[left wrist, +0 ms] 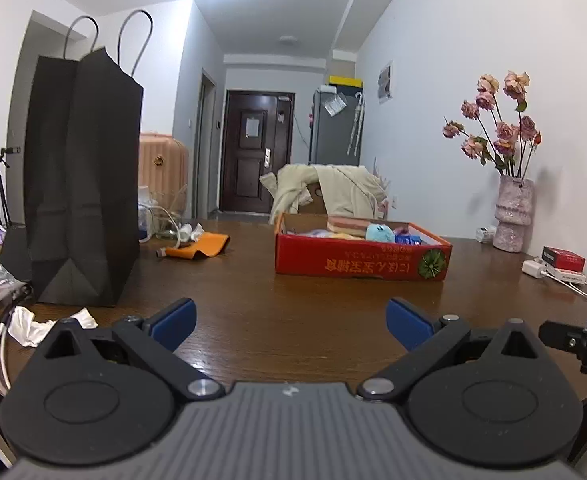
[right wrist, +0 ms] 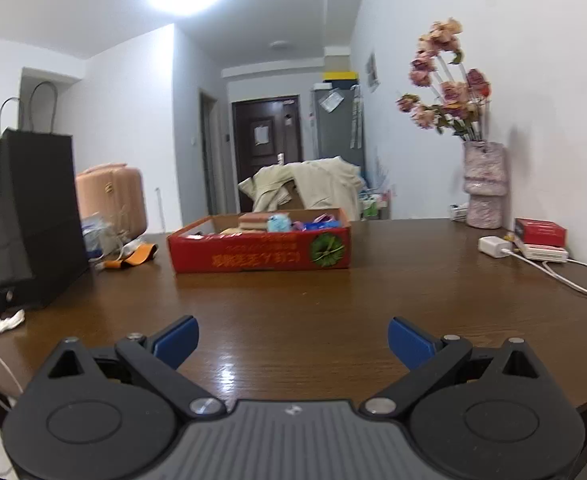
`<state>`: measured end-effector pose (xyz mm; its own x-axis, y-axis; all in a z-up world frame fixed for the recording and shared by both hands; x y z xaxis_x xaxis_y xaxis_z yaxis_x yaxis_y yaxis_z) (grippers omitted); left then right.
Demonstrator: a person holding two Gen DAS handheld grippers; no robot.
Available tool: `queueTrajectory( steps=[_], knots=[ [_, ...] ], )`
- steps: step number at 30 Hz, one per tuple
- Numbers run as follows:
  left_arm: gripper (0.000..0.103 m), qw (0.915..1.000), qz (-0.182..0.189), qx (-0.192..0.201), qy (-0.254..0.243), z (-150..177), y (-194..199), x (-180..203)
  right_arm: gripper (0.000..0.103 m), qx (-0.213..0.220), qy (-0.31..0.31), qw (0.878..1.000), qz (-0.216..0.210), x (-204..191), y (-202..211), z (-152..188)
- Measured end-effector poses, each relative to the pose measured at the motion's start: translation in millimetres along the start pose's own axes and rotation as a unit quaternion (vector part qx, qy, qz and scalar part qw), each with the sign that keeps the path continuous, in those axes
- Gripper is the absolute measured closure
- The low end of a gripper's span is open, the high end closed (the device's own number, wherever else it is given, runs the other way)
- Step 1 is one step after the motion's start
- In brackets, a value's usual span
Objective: Organize soft objects
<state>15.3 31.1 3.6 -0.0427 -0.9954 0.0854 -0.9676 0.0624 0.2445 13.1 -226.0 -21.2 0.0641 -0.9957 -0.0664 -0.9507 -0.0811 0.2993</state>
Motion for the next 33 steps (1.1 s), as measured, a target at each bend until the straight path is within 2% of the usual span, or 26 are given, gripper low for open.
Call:
queueTrajectory(
  steps=[33],
  knots=[
    [0.000, 0.9998, 0.010, 0.012, -0.015, -1.1, -0.5, 3.8, 0.001, -0.012, -0.011, 1.000, -0.002, 6.6, -9.5, -2.1]
  ],
)
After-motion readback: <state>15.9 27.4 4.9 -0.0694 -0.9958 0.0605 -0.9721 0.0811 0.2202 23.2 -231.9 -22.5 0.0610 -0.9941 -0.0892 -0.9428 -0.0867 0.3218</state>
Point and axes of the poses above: each gripper's, at about its wrist camera, not at the fingertips, and y roughly against the way its jaws point, x to its right, z to its underside, the point moved 2 cm from there along -y, roughly the way its jaws point, and after that the axes turned 1 degree about y, right-handed, at the moved point
